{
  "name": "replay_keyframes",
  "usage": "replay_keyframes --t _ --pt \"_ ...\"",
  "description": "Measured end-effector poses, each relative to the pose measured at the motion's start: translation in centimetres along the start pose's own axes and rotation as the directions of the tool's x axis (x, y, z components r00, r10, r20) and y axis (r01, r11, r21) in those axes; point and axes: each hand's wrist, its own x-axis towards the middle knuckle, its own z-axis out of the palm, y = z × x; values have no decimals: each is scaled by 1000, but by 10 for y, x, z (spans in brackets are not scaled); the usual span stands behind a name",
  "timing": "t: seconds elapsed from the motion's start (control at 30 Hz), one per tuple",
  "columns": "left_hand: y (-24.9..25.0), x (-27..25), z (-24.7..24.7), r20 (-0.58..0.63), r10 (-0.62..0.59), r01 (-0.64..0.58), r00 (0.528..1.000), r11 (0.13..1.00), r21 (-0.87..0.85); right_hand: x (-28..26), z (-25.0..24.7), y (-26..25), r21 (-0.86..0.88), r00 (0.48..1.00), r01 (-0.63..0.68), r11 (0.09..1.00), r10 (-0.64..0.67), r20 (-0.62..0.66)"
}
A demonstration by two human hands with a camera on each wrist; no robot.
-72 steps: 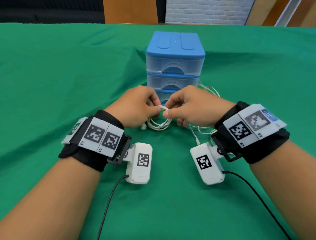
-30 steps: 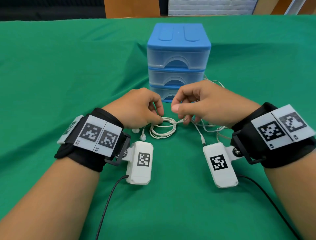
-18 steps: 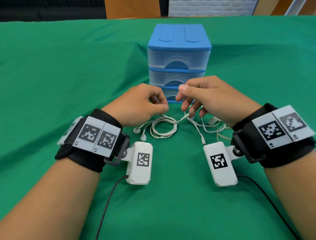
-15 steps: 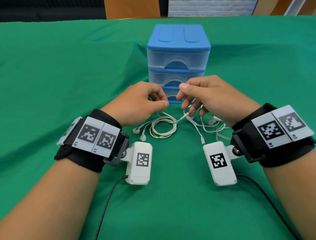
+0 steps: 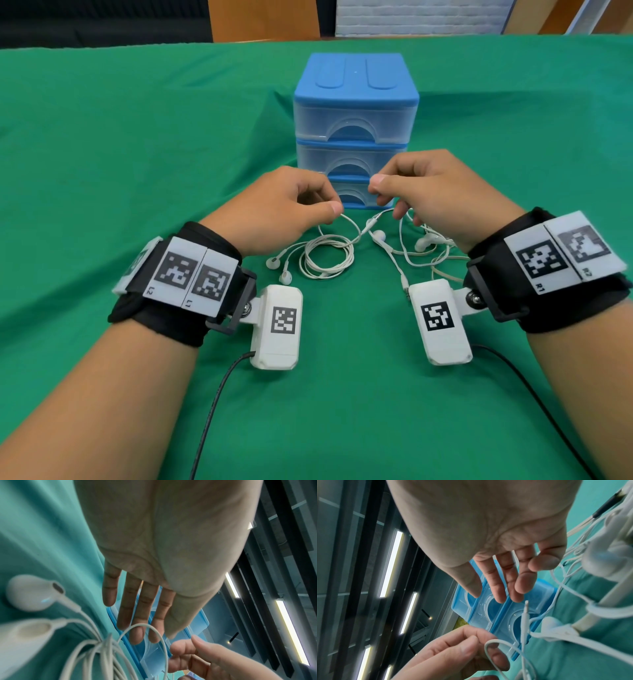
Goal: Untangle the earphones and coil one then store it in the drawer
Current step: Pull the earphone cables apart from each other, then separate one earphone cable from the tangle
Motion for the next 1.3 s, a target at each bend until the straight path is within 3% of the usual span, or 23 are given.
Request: replay_keyframes --t 0.17,0.3,0.53,0.8,1.03,1.3 --pt "1 -3 -3 101 -29 20 994 996 84 -1 0 0 -4 1000 10 1000 -10 23" --pt "1 -4 -3 230 -78 48 970 990 134 -5 0 -1 -76 985 65 995 -51 167" --pt "-4 -3 -2 265 -111 77 958 988 133 -13 1 -9 -51 881 158 986 -117 459" --pt "-1 -5 -6 271 -112 71 956 985 155 -17 8 -17 -39 783 222 974 -154 603" --pt "3 -7 -8 272 -79 19 959 976 216 -13 9 -12 -49 834 193 980 -137 535" --pt "4 -5 -8 237 -22 -5 971 994 113 -6 -1 -3 -64 959 148 987 -127 254"
